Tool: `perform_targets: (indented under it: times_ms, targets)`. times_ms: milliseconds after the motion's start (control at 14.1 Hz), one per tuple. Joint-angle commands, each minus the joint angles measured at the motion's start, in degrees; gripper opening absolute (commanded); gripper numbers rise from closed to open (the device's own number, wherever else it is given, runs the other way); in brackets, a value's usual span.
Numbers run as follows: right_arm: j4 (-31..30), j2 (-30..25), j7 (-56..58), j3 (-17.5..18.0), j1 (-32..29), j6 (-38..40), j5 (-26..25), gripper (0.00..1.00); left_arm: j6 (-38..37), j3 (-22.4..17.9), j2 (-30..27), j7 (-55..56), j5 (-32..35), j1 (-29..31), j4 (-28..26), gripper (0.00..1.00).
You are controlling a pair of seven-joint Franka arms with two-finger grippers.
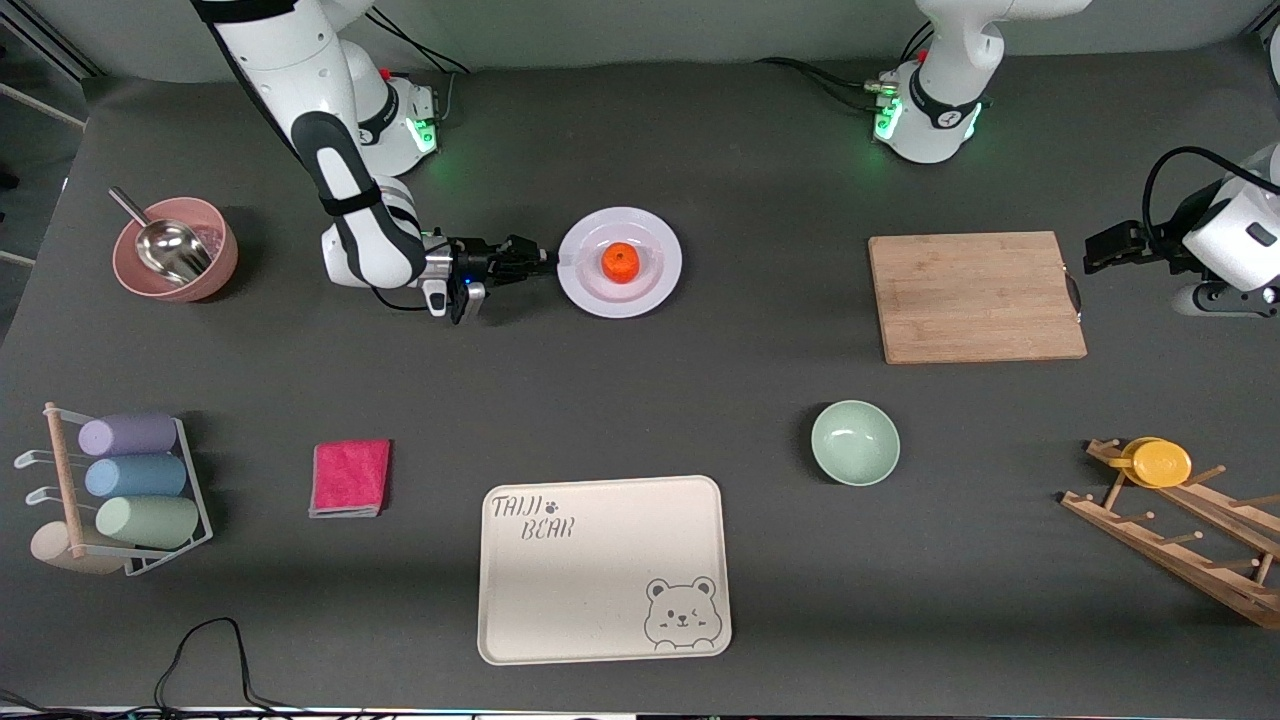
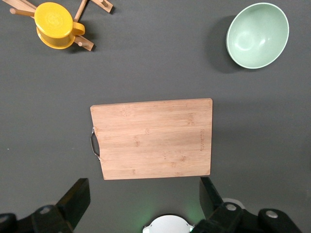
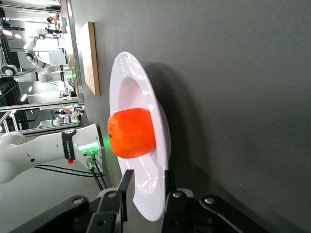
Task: Place orange and plate with both arms
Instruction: 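Close the right gripper on the plate rim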
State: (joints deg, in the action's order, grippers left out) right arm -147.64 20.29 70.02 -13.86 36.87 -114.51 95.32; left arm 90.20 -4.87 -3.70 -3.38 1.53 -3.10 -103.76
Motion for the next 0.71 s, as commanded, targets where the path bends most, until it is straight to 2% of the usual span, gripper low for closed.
perform_targets:
  times_ms: [0, 356, 641]
  targets:
    - [0.8, 1.9, 2.9, -0.1, 0.0, 0.9, 1.4, 0.32, -0.5, -0.1, -0.7, -0.6, 1.0, -0.5, -0.2, 1.00]
    - [1.8, 3.3, 3.2, 0.0, 0.2, 0.9, 2.5, 0.32, -0.5, -0.1, -0.6, -0.6, 1.0, -0.5, -0.1, 1.00]
    - [2.9, 4.3, 3.2, 0.5, 1.8, 0.9, 5.8, 0.32, 0.0, -0.1, -0.7, -0.6, 1.0, -0.5, -0.2, 1.00]
